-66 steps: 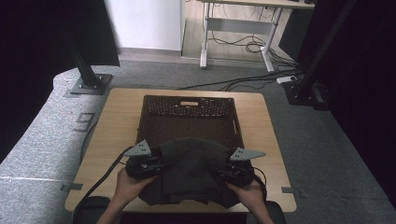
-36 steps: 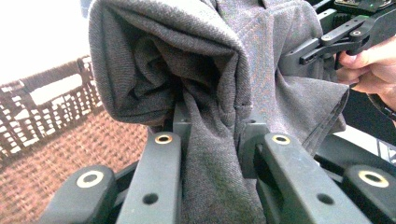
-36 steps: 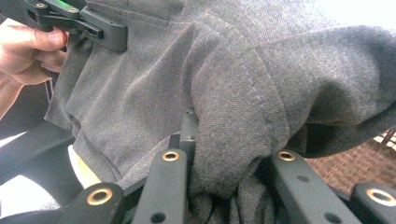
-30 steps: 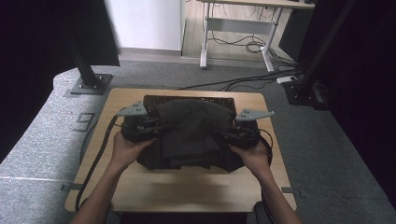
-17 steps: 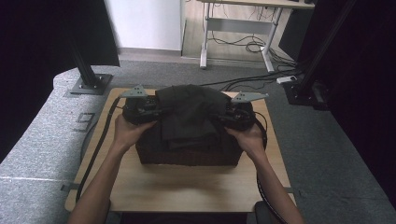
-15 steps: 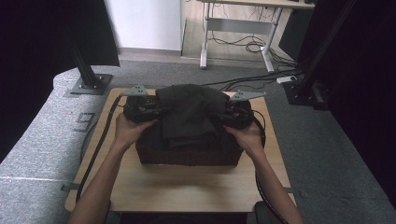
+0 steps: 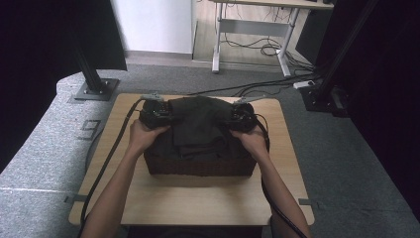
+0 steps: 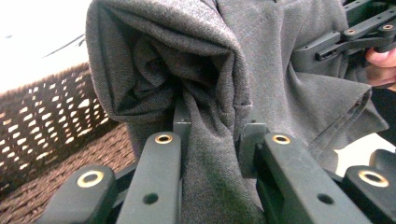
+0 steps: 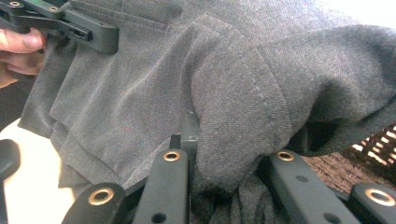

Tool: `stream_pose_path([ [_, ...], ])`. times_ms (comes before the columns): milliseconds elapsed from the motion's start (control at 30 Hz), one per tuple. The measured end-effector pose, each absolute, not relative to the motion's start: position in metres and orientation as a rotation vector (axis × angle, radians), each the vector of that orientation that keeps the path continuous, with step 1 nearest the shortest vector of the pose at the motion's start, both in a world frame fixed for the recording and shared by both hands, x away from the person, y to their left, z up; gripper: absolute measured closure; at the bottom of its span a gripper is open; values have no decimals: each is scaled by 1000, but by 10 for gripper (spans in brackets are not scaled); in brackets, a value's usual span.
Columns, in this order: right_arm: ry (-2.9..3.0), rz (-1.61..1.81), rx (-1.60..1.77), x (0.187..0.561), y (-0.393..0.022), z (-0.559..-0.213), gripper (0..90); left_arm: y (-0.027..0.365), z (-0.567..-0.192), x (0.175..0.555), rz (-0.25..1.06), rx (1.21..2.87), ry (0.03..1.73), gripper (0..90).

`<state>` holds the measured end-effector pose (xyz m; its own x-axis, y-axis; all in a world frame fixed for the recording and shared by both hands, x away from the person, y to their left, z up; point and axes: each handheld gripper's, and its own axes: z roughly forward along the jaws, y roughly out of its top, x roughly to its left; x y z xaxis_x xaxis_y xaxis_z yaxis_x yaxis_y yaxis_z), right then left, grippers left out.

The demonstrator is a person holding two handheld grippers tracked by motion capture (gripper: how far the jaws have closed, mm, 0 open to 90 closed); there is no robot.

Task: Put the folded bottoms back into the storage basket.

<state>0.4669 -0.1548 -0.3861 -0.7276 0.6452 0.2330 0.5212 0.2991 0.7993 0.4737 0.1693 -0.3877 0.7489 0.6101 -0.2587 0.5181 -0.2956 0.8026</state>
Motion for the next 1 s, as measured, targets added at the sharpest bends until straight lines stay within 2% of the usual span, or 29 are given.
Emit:
stream_pose_path([
  [400, 2479, 1266, 1267, 502, -147, -427, 753, 157, -429, 507, 106, 2053, 993, 748],
  [600, 2510, 1164, 1372, 514, -139, -448, 747, 143, -436, 512, 183, 2185, 1048, 738],
  [733, 2517, 1125, 1427, 519, -139, -460, 734, 136, -442, 516, 185, 2225, 1121, 699],
  [800, 2508, 1087, 1453, 521, -140, -463, 679, 134, -443, 517, 245, 2246, 1172, 619],
  [833, 2482, 1047, 1456, 521, -139, -463, 564, 134, -442, 516, 285, 2246, 1190, 529],
  [900, 2420, 997, 1448, 520, -138, -461, 421, 135, -438, 514, 362, 2233, 1207, 451],
  [933, 2389, 981, 1433, 520, -138, -459, 363, 137, -436, 512, 403, 2236, 1204, 391],
  [1000, 2329, 953, 1397, 518, -139, -455, 297, 142, -430, 510, 453, 2242, 1198, 337],
])
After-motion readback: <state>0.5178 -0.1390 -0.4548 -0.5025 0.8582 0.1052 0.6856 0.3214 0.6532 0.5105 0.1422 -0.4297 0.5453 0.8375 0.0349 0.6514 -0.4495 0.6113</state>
